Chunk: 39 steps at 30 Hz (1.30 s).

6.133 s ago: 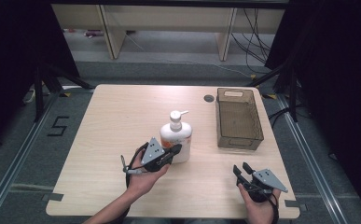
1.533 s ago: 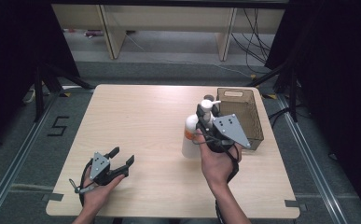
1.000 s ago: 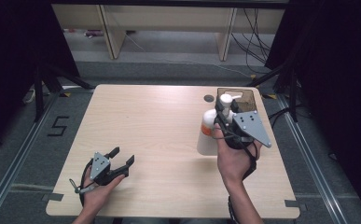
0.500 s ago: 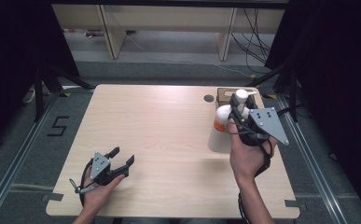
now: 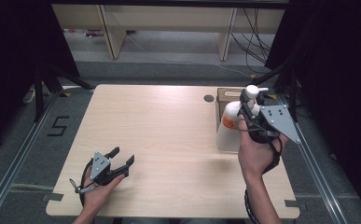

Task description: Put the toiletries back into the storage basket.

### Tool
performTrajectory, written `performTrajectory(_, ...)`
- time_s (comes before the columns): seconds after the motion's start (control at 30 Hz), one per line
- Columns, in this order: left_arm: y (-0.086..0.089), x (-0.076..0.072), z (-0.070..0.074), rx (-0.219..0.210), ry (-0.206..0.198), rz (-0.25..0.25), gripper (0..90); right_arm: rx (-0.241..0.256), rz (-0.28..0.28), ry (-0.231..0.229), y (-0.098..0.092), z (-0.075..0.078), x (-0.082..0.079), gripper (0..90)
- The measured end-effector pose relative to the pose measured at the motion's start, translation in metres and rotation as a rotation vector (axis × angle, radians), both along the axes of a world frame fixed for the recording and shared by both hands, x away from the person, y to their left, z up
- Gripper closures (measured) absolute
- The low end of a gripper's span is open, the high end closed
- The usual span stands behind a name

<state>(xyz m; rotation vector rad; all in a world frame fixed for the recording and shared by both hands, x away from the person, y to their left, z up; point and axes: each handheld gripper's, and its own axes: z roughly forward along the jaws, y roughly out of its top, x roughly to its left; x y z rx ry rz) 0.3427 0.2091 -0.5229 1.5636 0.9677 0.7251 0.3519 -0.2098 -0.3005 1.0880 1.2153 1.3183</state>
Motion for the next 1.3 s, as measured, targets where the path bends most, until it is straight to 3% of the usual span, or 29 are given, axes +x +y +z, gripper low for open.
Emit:
performTrajectory(0.67, 0.000, 0.000, 0.000, 0.001, -0.001, 0.000, 29.7, -0.018, -0.054, -0.020, -0.020, 0.006, 0.019, 60.5)
performTrajectory(1.3, 0.000, 0.000, 0.000, -0.005, -0.001, 0.001, 29.8, -0.033, -0.032, -0.011, -0.022, 0.000, 0.046, 60.5)
